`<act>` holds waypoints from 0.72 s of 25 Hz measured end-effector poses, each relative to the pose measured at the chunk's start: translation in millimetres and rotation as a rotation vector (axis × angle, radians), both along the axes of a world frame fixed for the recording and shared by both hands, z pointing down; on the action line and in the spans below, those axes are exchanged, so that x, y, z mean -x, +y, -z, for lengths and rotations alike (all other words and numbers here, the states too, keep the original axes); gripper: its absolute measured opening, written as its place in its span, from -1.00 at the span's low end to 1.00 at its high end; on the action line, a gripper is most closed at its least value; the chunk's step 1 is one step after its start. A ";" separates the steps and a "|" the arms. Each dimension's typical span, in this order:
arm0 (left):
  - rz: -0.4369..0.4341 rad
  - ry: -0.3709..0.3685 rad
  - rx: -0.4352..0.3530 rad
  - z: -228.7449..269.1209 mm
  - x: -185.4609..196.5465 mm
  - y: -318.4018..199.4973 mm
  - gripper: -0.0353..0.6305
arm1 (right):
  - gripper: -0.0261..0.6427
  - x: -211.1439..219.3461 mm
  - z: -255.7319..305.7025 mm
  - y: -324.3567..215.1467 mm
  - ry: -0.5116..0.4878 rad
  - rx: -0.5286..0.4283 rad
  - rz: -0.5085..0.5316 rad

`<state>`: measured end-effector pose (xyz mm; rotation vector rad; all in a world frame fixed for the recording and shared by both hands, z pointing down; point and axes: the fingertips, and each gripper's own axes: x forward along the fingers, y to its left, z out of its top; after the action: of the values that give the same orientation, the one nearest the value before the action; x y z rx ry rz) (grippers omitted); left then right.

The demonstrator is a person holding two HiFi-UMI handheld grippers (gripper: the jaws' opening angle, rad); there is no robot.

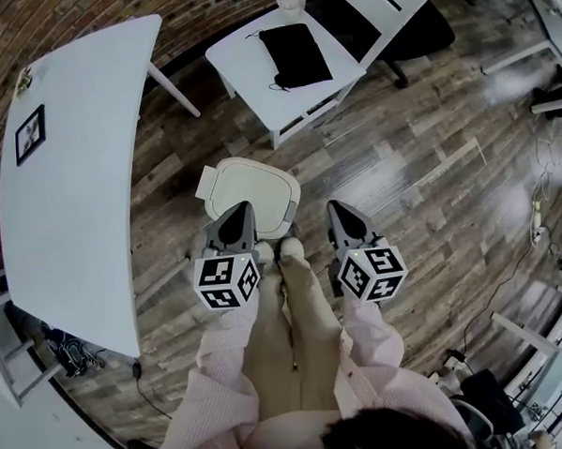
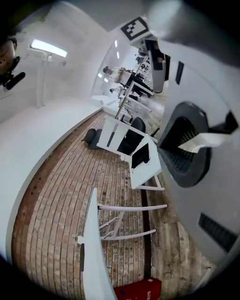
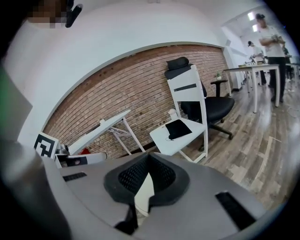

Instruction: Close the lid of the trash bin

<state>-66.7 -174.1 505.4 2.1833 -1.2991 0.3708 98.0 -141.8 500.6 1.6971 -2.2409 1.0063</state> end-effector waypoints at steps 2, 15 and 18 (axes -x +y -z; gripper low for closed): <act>0.012 0.006 -0.033 19.4 4.9 -3.3 -0.92 | -0.91 2.7 14.2 -5.1 0.000 -0.023 0.020; 0.049 0.011 -0.228 117.8 30.6 -9.9 -0.92 | -0.91 10.3 95.0 -28.4 0.007 -0.185 0.078; 0.051 0.011 -0.271 139.9 34.2 -13.9 -0.92 | -0.91 11.2 112.6 -35.6 0.003 -0.220 0.086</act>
<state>-100.9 -188.1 365.5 2.3627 -1.4685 0.1697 86.7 -177.4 388.0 1.6635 -2.4777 0.7620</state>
